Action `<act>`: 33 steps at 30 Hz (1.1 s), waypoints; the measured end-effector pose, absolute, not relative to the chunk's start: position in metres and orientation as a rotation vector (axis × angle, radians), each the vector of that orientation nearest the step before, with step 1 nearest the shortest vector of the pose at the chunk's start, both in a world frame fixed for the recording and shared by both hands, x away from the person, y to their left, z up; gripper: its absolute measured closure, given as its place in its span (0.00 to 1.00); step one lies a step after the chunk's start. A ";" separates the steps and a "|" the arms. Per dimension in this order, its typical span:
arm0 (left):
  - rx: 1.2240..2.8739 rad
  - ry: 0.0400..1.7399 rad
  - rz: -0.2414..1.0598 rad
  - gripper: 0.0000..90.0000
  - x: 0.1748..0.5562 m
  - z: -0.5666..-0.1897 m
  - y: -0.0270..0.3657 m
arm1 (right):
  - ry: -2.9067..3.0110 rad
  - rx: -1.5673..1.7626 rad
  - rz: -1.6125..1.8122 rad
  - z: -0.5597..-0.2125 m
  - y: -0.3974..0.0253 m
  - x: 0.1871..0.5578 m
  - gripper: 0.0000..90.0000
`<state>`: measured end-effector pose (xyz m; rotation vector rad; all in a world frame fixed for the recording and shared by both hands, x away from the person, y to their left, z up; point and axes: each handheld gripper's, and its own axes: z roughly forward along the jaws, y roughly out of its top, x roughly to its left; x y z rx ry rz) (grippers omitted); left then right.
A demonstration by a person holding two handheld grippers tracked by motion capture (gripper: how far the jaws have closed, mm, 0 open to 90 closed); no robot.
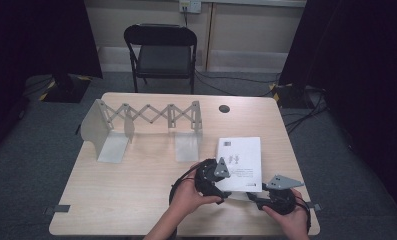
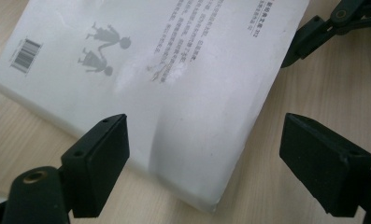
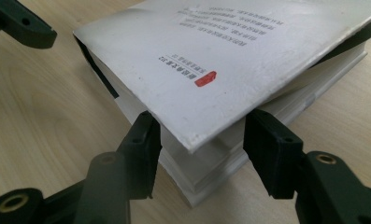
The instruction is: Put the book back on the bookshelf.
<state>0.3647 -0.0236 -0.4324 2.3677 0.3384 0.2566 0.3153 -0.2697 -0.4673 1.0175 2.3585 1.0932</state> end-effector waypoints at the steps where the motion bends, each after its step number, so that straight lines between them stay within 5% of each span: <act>1: 2.370 0.330 0.262 0.18 0.365 -0.434 -0.028 | 2.357 1.018 1.095 -0.467 -0.270 0.315 0.52; 25: 2.410 0.301 0.344 0.16 0.373 -0.449 -0.054 | 2.345 1.024 1.111 -0.462 -0.268 0.316 0.53; 33: 2.410 0.296 0.387 0.05 0.374 -0.455 -0.062 | 2.341 1.024 1.117 -0.462 -0.267 0.316 0.53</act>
